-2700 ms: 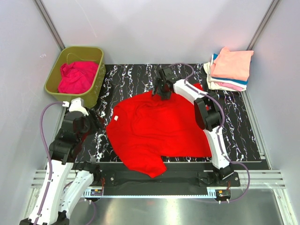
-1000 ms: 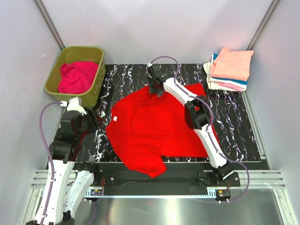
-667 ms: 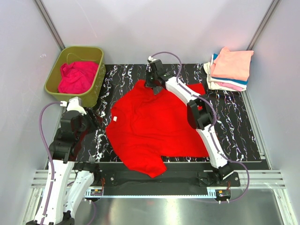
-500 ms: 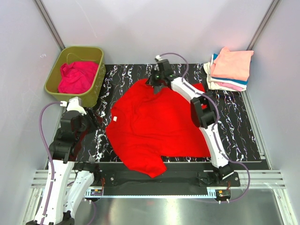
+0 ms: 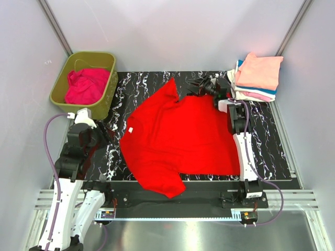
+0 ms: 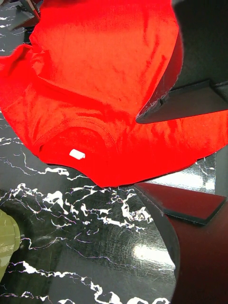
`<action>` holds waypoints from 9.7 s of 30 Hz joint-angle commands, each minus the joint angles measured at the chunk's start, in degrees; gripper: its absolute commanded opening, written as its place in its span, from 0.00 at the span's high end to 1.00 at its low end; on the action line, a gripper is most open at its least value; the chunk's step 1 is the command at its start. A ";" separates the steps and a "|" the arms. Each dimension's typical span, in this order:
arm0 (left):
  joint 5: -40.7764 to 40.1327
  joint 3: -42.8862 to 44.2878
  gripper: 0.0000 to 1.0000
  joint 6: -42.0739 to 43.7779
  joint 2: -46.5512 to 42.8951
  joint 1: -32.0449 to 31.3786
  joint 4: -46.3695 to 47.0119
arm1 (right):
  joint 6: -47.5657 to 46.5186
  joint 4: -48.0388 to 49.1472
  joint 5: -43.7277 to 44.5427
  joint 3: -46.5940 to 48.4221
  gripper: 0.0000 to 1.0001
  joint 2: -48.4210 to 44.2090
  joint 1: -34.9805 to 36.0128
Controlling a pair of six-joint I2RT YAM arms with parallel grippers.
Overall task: Fold and stack the t-shirts
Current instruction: Flatten the tshirt out, then fold the tshirt
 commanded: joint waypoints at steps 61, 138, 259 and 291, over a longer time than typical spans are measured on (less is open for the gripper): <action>1.47 -0.42 0.43 1.18 0.39 1.65 2.80 | -92.93 -74.78 60.69 32.08 0.63 -3.70 27.05; 1.47 -0.59 0.44 1.09 1.53 1.82 2.80 | -70.08 -78.91 51.81 29.45 0.29 -8.26 12.81; -20.59 14.17 0.25 -36.71 61.82 -83.17 -7.57 | -52.24 -85.06 56.91 -70.13 0.00 -109.96 21.77; -28.42 15.05 1.00 -28.56 41.09 -66.92 -18.03 | -14.63 -115.30 59.72 -81.02 0.01 -128.48 15.18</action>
